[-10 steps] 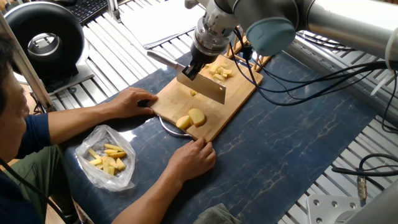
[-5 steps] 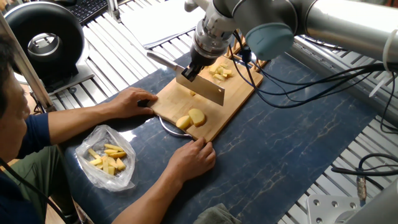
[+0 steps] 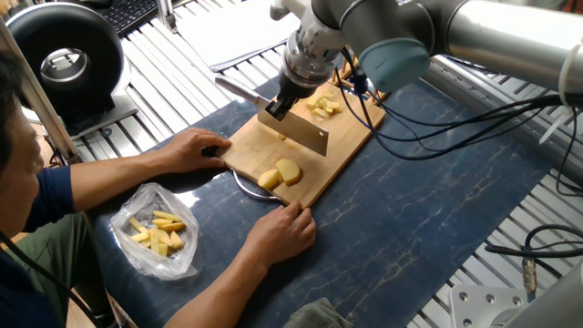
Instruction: Chop the potatoes
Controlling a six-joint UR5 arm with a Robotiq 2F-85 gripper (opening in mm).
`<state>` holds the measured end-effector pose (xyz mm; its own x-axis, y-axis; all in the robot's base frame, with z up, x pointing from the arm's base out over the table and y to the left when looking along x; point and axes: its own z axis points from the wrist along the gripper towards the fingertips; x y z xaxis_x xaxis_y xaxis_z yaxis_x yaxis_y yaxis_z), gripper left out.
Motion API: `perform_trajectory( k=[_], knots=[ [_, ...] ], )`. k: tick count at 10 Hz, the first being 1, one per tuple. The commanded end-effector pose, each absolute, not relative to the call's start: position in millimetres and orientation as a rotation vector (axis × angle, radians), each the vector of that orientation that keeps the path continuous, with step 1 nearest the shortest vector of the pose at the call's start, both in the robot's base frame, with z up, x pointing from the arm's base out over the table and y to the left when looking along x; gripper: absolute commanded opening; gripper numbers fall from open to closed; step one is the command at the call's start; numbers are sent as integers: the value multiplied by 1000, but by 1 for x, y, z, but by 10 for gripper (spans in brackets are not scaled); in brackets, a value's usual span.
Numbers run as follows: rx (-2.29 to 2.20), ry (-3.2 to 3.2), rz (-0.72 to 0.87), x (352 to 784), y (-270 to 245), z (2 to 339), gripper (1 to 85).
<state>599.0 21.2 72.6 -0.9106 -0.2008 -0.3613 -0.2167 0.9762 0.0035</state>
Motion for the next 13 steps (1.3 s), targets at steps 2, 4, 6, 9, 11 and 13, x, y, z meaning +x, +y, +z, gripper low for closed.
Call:
perform_trajectory(
  k=[2, 4, 6, 9, 11, 13],
  knots=[
    [-289, 2718, 77, 601, 20, 62, 10],
    [-337, 2704, 69, 597, 11, 62, 10],
    [-432, 2755, 52, 582, -12, 92, 10],
    [-414, 2810, 58, 596, -7, 122, 10],
    [-422, 2825, 25, 603, -8, 129, 10],
    [-455, 2838, -4, 611, -8, 140, 10]
  ],
)
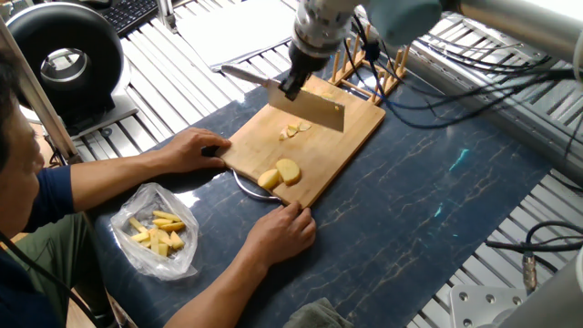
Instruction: Chop the potatoes
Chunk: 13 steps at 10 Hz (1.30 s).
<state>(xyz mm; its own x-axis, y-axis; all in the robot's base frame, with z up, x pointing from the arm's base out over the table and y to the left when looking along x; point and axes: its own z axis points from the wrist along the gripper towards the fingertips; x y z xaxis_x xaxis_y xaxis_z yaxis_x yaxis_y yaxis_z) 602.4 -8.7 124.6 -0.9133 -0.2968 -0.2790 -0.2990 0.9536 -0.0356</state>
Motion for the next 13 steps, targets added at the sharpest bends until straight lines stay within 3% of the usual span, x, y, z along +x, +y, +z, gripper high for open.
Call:
perform_trajectory(
  k=[1, 8, 13],
  knots=[
    [-470, 2850, -13, 612, -9, 142, 10],
    [-389, 2887, 104, 613, 13, 148, 10],
    [-393, 2894, 78, 619, 13, 156, 10]
  ],
)
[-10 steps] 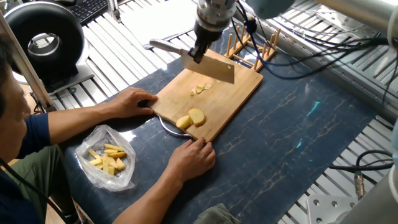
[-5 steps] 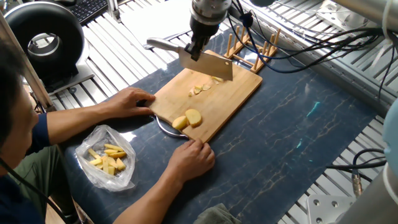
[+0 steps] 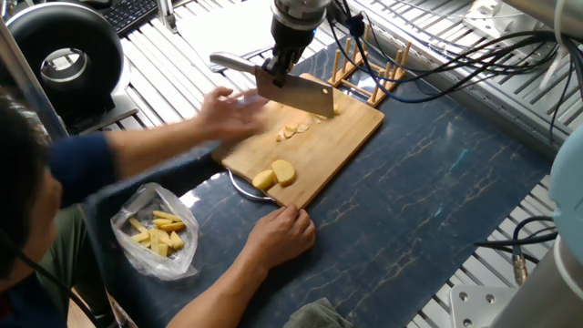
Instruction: Chop the potatoes
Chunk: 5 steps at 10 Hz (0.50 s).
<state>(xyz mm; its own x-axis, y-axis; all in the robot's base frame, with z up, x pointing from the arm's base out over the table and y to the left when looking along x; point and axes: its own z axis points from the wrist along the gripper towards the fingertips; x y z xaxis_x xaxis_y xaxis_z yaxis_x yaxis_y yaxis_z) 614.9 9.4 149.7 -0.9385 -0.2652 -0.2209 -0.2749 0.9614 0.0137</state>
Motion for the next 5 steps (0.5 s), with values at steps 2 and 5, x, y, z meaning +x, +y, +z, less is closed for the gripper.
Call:
perform_trajectory(
  k=[2, 5],
  knots=[
    [-379, 2897, 60, 623, 14, 160, 10],
    [-396, 2898, 52, 624, 12, 160, 10]
  ],
)
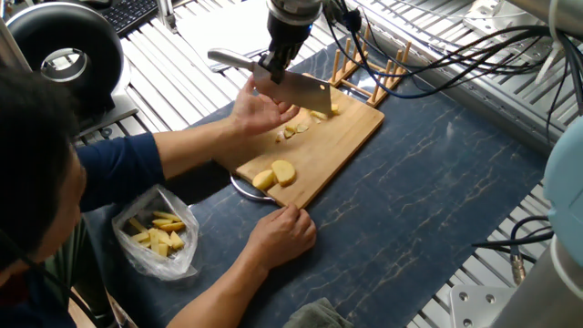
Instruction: Chop the potatoes
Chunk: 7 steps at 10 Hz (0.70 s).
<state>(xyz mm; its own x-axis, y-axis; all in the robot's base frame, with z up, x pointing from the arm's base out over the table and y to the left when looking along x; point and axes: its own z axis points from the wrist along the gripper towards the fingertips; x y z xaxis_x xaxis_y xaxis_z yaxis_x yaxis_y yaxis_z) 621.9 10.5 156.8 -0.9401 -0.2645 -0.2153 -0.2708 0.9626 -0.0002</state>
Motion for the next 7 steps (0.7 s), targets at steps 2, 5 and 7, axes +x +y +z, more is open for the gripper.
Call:
perform_trajectory(
  k=[2, 5, 7],
  knots=[
    [-406, 2899, 44, 624, 12, 163, 10],
    [-423, 2893, 44, 627, 13, 161, 10],
    [-420, 2897, 34, 626, 11, 163, 10]
  ],
)
